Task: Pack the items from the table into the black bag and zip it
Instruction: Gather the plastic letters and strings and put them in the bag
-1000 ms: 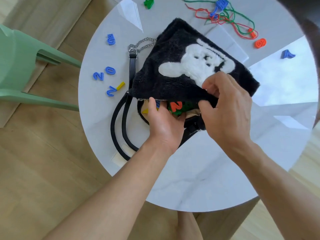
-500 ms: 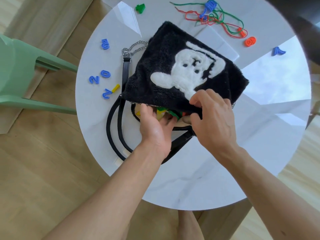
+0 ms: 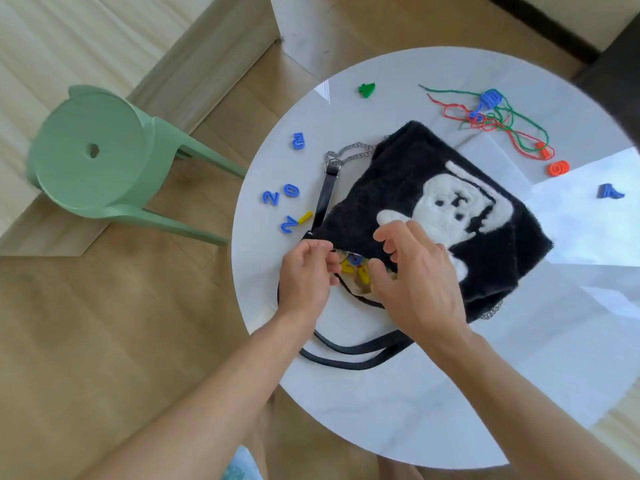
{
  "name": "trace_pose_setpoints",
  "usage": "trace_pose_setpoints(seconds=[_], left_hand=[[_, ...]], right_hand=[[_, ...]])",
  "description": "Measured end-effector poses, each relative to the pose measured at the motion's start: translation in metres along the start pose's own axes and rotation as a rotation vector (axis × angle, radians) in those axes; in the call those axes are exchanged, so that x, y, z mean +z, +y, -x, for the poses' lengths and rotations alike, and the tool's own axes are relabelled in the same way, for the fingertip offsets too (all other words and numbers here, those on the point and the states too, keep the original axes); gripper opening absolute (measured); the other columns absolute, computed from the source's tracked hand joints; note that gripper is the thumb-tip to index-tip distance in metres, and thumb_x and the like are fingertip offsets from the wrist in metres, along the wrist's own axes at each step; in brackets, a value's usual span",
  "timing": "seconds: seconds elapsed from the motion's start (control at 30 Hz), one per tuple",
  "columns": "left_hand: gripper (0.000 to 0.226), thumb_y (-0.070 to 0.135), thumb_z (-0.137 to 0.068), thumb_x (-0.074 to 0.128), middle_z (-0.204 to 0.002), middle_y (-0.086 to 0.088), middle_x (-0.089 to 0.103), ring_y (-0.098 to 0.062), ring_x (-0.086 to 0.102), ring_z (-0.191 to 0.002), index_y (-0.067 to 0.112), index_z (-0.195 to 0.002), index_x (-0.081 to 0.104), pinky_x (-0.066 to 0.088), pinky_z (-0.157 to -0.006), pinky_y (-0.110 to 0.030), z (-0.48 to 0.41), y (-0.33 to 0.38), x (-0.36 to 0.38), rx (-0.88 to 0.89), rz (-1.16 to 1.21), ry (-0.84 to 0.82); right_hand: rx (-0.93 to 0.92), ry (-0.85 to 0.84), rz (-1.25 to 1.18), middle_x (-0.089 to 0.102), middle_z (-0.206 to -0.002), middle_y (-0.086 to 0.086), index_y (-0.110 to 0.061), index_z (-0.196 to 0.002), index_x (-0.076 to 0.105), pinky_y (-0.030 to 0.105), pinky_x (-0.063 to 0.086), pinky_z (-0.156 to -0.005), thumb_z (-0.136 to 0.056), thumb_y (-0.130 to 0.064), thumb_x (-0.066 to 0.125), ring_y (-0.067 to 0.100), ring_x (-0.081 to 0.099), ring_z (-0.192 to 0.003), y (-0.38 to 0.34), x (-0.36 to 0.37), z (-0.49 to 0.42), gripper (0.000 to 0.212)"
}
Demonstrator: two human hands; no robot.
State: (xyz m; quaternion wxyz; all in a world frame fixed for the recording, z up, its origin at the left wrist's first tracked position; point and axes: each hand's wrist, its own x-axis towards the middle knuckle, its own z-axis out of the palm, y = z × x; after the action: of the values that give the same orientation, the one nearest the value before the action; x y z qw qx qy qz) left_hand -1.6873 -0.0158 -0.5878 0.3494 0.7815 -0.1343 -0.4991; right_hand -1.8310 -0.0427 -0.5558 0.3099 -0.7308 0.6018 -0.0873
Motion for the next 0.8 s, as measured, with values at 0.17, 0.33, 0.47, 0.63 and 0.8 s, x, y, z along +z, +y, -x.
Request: trace_pose_setpoints(seconds=[0.17, 0.33, 0.47, 0.63, 0.8], left_hand=[[0.017, 0.007, -0.091, 0.051, -0.098, -0.002, 0.067, -0.025, 0.063, -0.084, 0.014, -0.097, 0.065, 0.053, -0.076, -0.040, -0.094, -0.007, -0.037, 0.353, -0.613, 0.033], [0.031, 0.018, -0.089, 0.060, -0.120, -0.005, 0.049, -0.025, 0.054, -0.101, 0.015, -0.119, 0.053, 0.045, -0.065, -0.040, -0.155, -0.021, -0.048, 0.541, -1.056, -0.122], [0.026, 0.020, -0.092, 0.058, -0.117, -0.008, 0.047, -0.028, 0.049, -0.098, 0.013, -0.116, 0.052, 0.034, -0.056, -0.036, -0.173, -0.024, -0.057, 0.695, -1.184, -0.243], [0.024, 0.011, -0.091, 0.058, -0.110, -0.011, 0.053, -0.029, 0.052, -0.094, 0.010, -0.115, 0.057, 0.046, -0.060, -0.042, -0.187, -0.015, -0.074, 0.784, -1.145, -0.207], [0.033, 0.009, -0.085, 0.065, -0.103, -0.010, 0.059, -0.031, 0.054, -0.090, 0.010, -0.117, 0.059, 0.046, -0.073, -0.043, -0.211, 0.002, -0.090, 0.882, -1.145, -0.095]], right_hand=[[-0.059, 0.001, 0.050, 0.060, -0.098, -0.004, -0.018, -0.105, 0.062, 0.037, 0.044, -0.081, -0.085, -0.013, 0.059, 0.021, 0.054, -0.093, -0.043, 0.051, -0.066, 0.022], [-0.070, -0.066, 0.263, 0.064, -0.104, -0.003, -0.019, -0.107, 0.065, 0.035, 0.036, -0.085, -0.084, -0.010, 0.054, 0.024, 0.051, -0.102, -0.052, 0.111, -0.120, 0.027], [-0.118, -0.200, 0.426, 0.065, -0.103, -0.002, -0.020, -0.106, 0.067, 0.035, 0.035, -0.087, -0.086, -0.015, 0.056, 0.026, 0.050, -0.106, -0.043, 0.144, -0.138, 0.024], [-0.173, -0.168, 0.532, 0.063, -0.089, -0.004, -0.022, -0.092, 0.069, 0.036, 0.035, -0.080, -0.083, -0.013, 0.059, 0.026, 0.051, -0.094, -0.038, 0.158, -0.144, 0.016], [-0.243, -0.143, 0.527, 0.061, -0.082, -0.002, -0.019, -0.085, 0.068, 0.039, 0.036, -0.078, -0.091, -0.019, 0.058, 0.027, 0.052, -0.087, -0.036, 0.160, -0.150, 0.013]])
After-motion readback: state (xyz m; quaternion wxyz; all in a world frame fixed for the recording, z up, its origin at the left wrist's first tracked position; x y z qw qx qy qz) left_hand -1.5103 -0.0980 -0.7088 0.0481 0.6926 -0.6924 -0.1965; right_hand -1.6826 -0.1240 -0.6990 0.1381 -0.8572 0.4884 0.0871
